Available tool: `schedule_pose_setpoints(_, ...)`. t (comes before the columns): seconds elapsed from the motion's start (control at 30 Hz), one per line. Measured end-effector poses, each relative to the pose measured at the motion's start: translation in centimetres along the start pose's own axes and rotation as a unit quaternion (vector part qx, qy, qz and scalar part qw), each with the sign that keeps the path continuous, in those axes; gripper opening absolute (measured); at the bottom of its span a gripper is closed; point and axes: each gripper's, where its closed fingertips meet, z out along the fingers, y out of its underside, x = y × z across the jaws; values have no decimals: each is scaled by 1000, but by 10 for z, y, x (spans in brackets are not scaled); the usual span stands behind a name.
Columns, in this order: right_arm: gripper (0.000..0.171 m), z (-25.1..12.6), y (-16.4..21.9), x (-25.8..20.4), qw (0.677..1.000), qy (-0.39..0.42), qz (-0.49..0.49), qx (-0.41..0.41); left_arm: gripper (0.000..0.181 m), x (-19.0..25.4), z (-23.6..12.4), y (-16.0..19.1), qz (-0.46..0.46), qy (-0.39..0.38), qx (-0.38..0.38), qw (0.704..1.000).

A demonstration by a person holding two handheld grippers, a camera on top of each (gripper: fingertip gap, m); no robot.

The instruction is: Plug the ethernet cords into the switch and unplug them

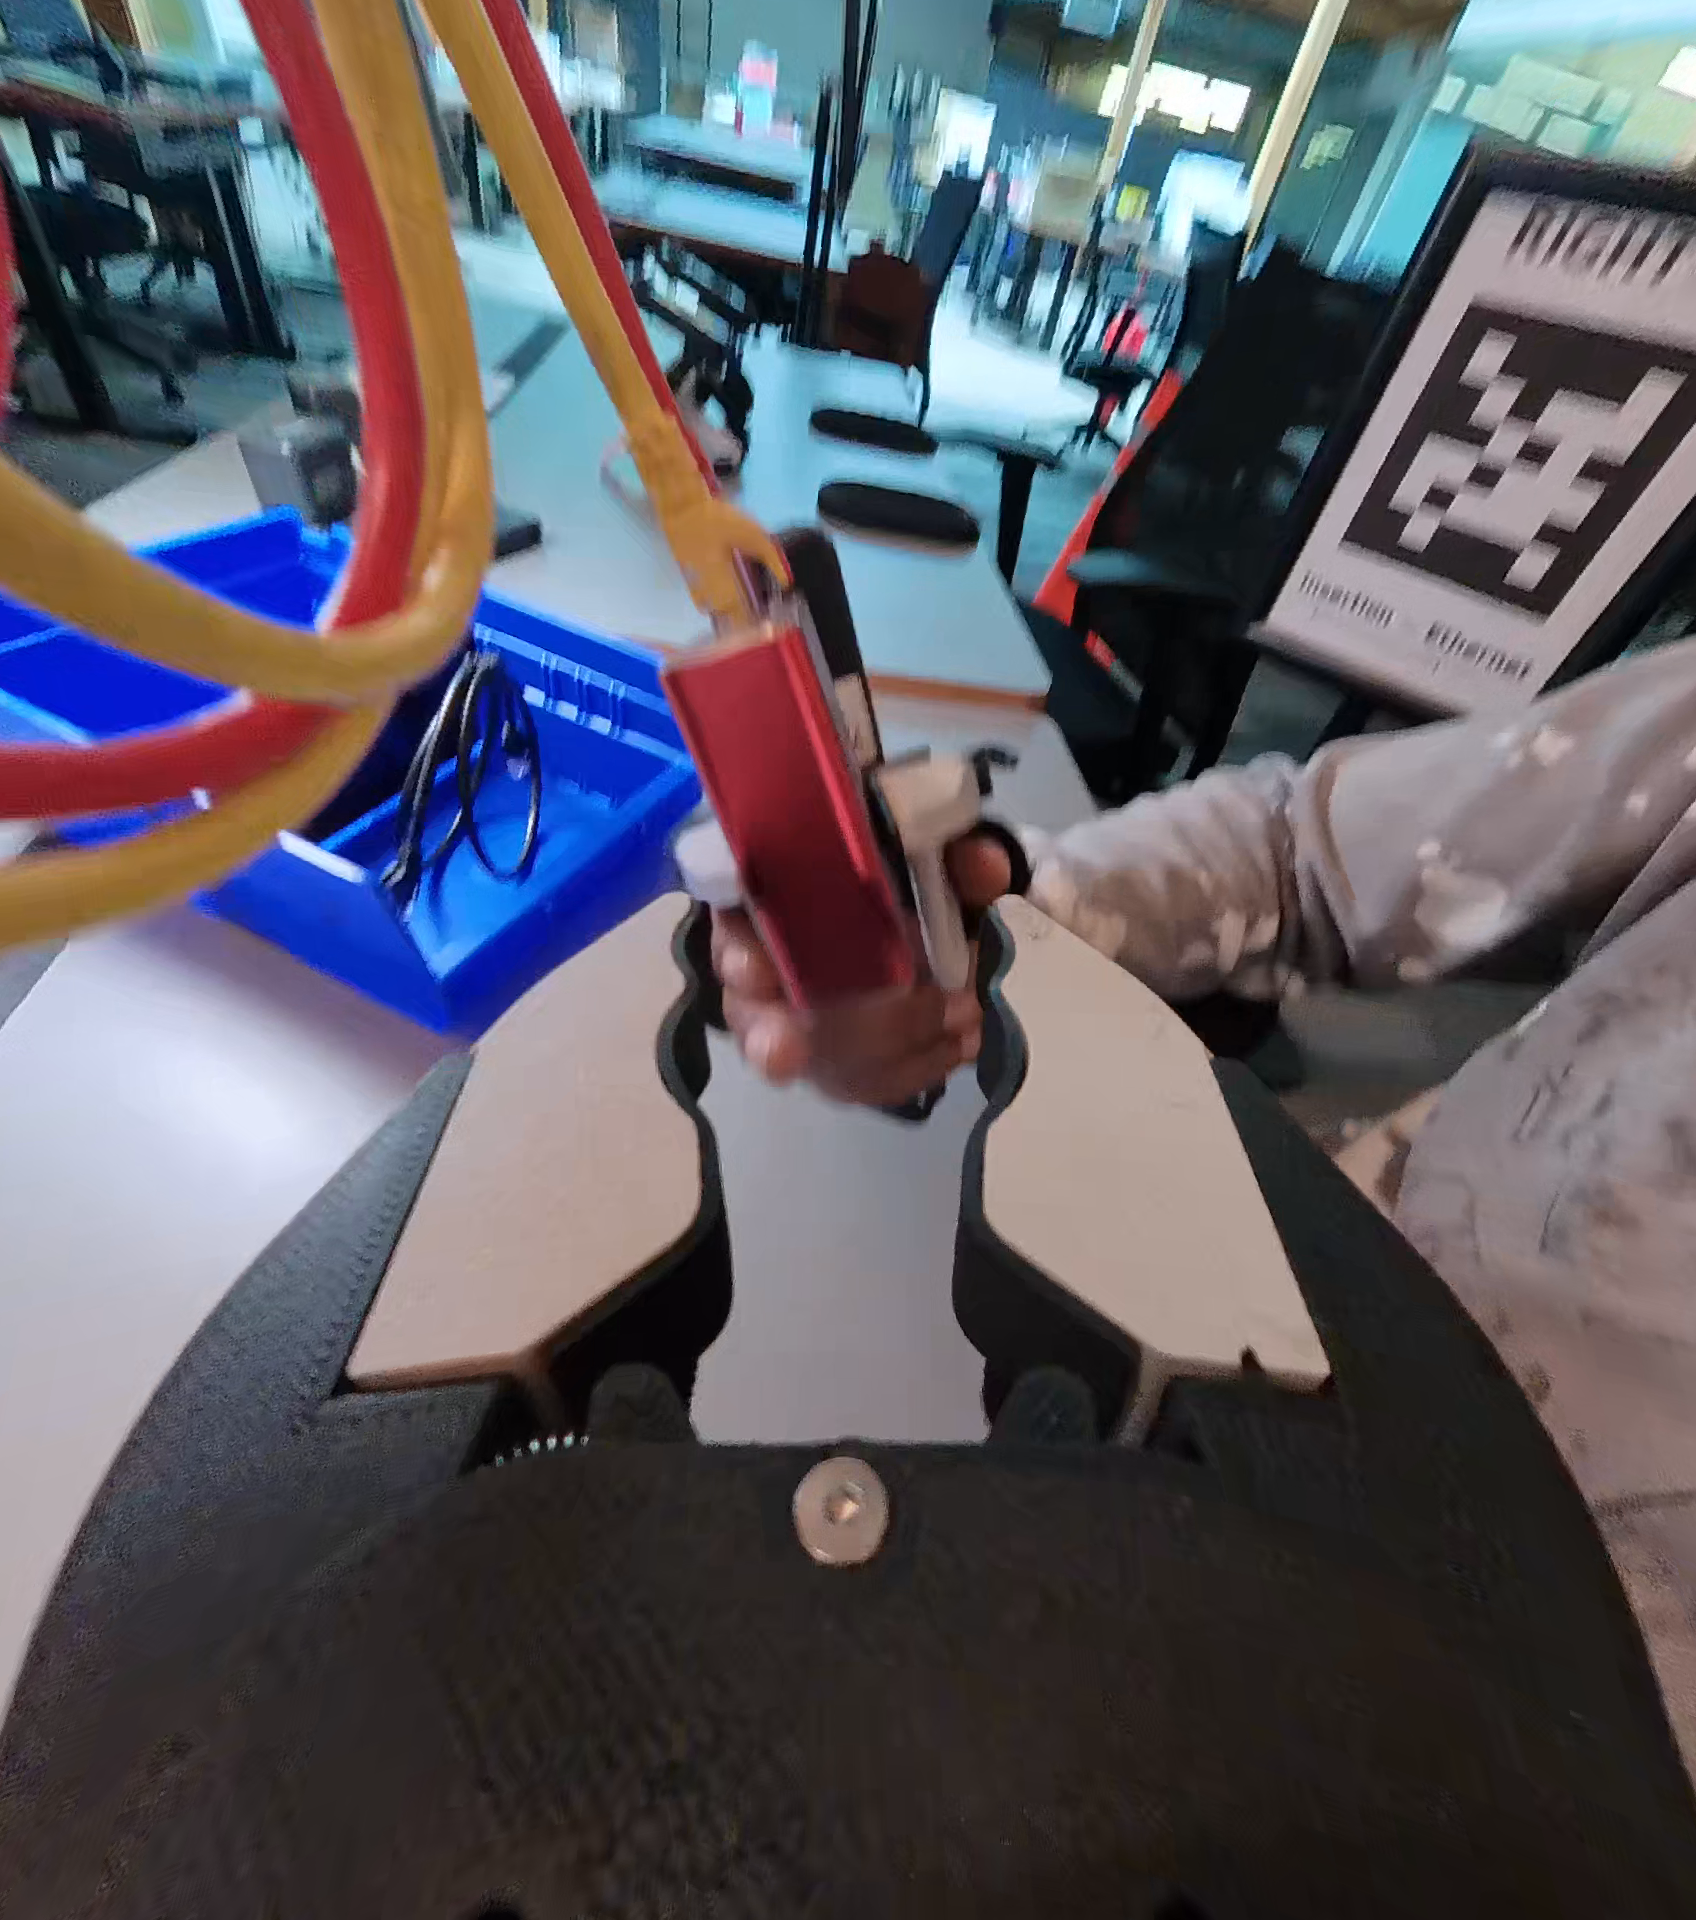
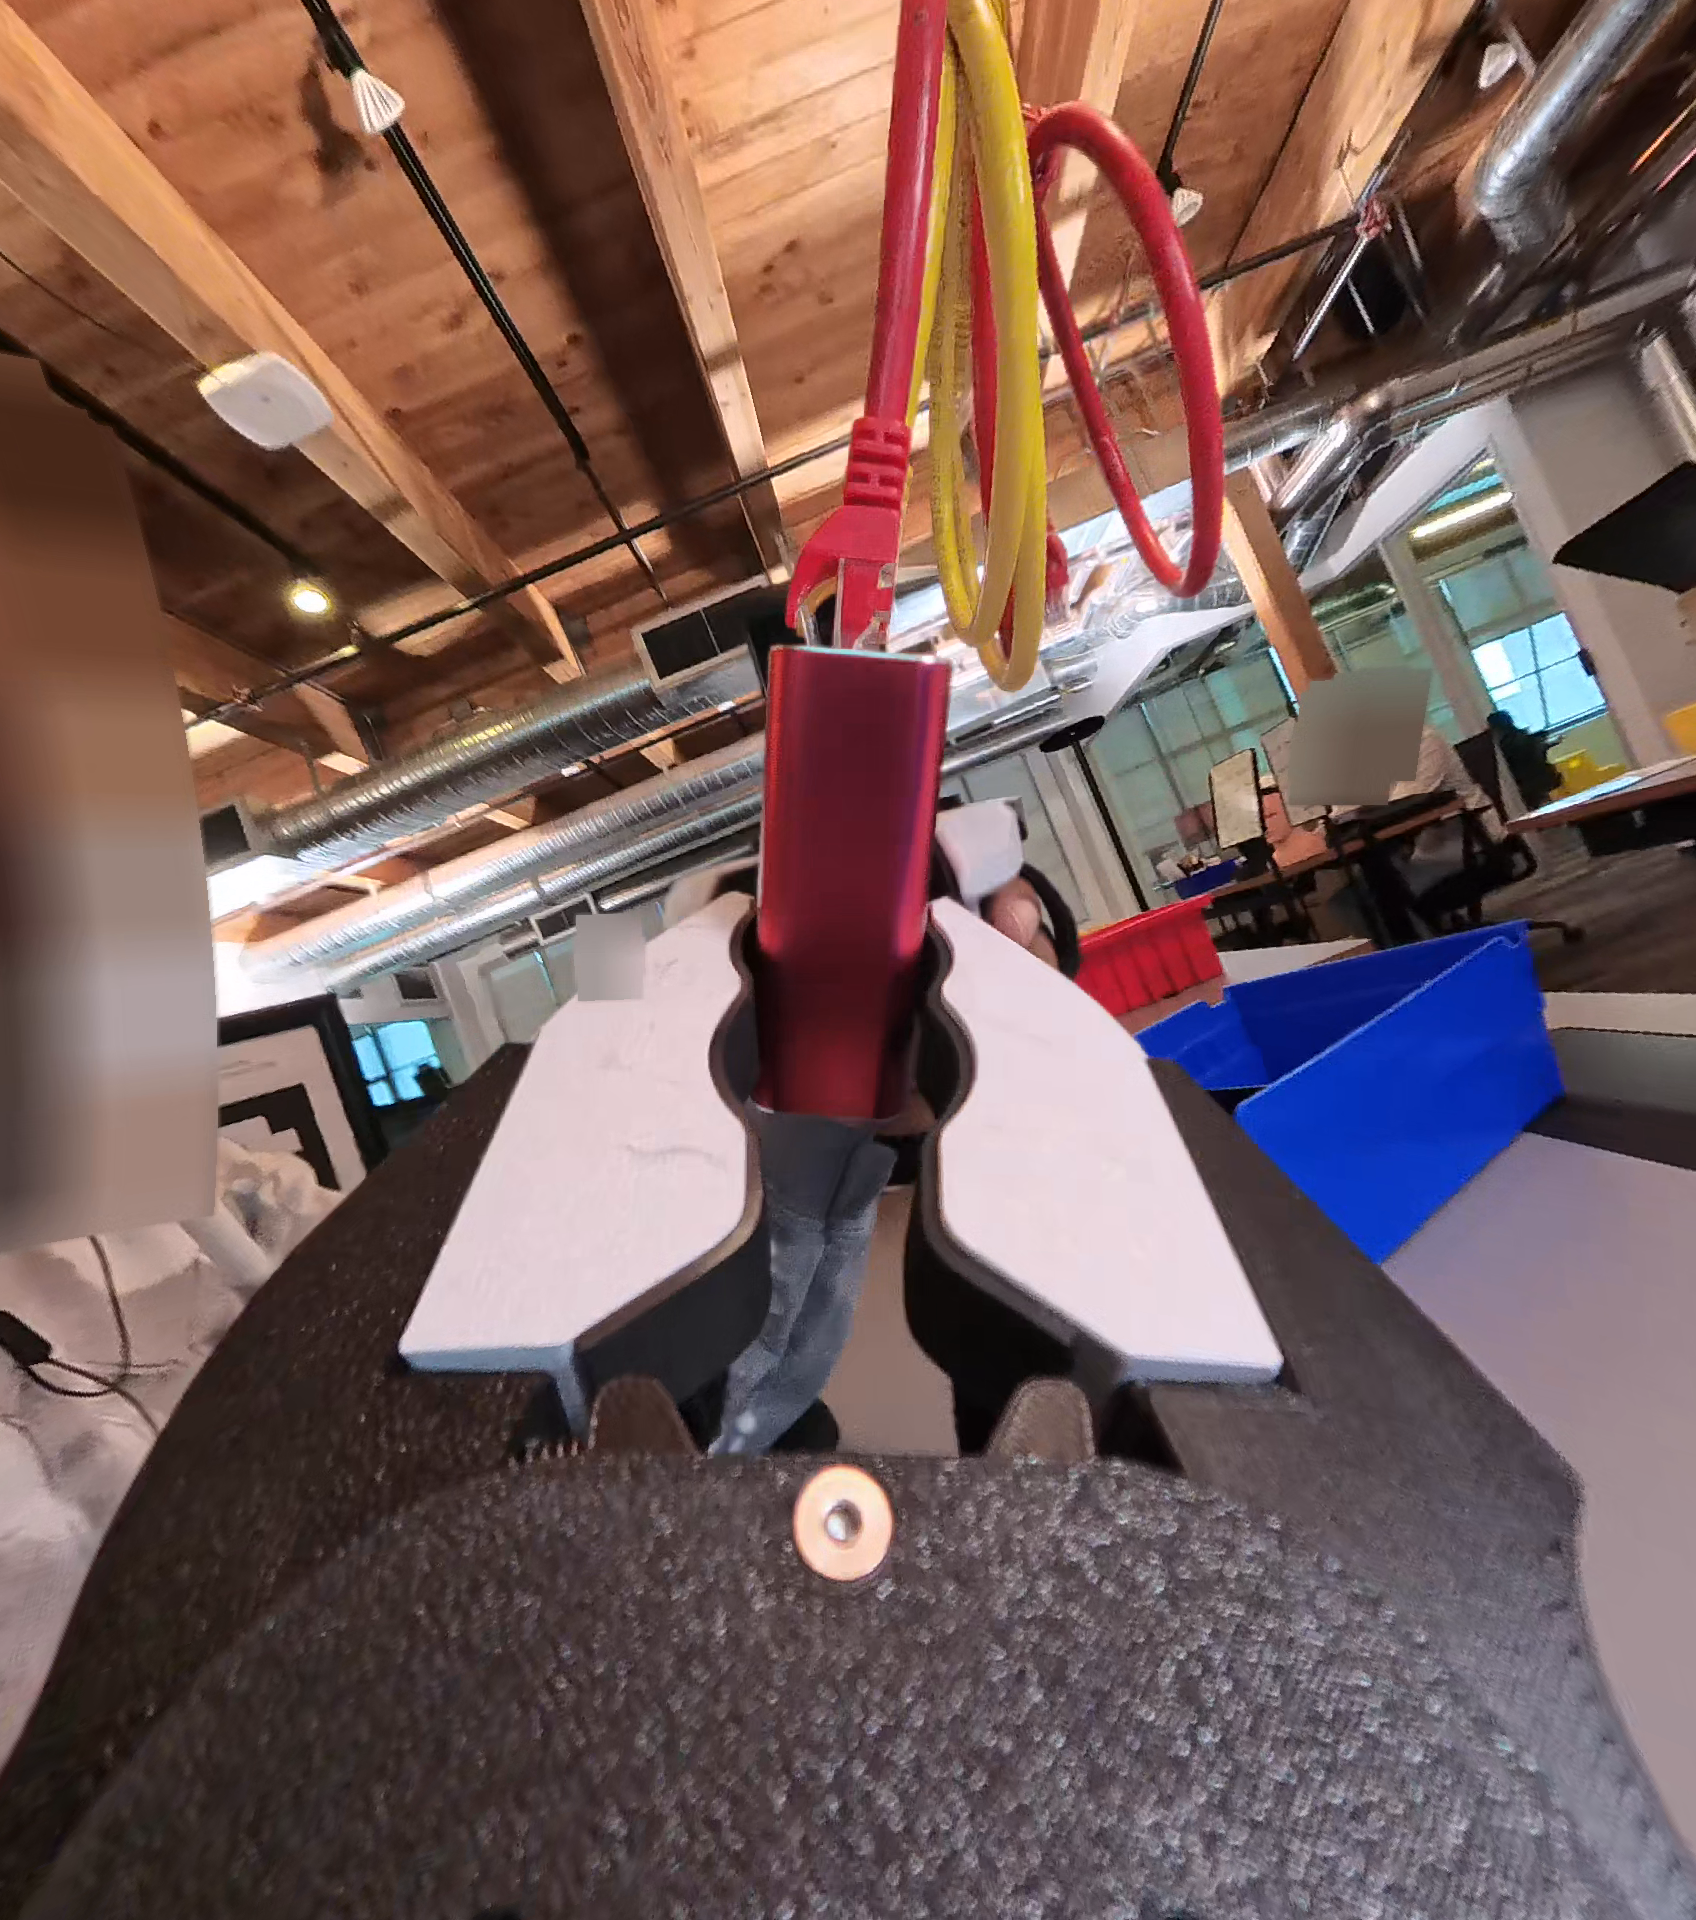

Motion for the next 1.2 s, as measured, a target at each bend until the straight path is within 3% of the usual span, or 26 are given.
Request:
schedule_pose_setpoints(0.07, 27, 1, 5, -1, 1000, 1, -9, -2, 40, -2, 6, -7, -17, 6, 39, 999)
schedule_pose_setpoints(0.13, 27, 1, 9, 0, 1000, 3, -3, -8, 30, -6, 5, -3, -15, 3, 31, 999)
schedule_pose_setpoints(0.53, 36, -6, 55, 18, 955, 67, -118, -264, 27, -7, -34, 56, -8, -15, -191, 981)
schedule_pose_setpoints(0.67, 28, -4, 76, 18, 944, 64, -143, -290, 27, -2, -30, 62, 14, -14, -216, 976)
schedule_pose_setpoints(0.77, 27, 0, 73, 14, 957, 49, -117, -261, 27, 0, -30, 52, 36, -6, -188, 981)
schedule_pose_setpoints(0.9, 26, 7, 54, 5, 979, 29, -107, -171, 27, 4, -27, 19, 83, -13, -89, 993)
schedule_pose_setpoints(1.07, 26, 26, 16, -1, 987, 35, -118, -100, 41, 6, -31, -13, 41, 6, 28, 999)
schedule_pose_setpoints(1.2, 26, 55, 7, -5, 985, 32, -125, -116, 38, 2, -33, -45, 41, -20, 135, 990)
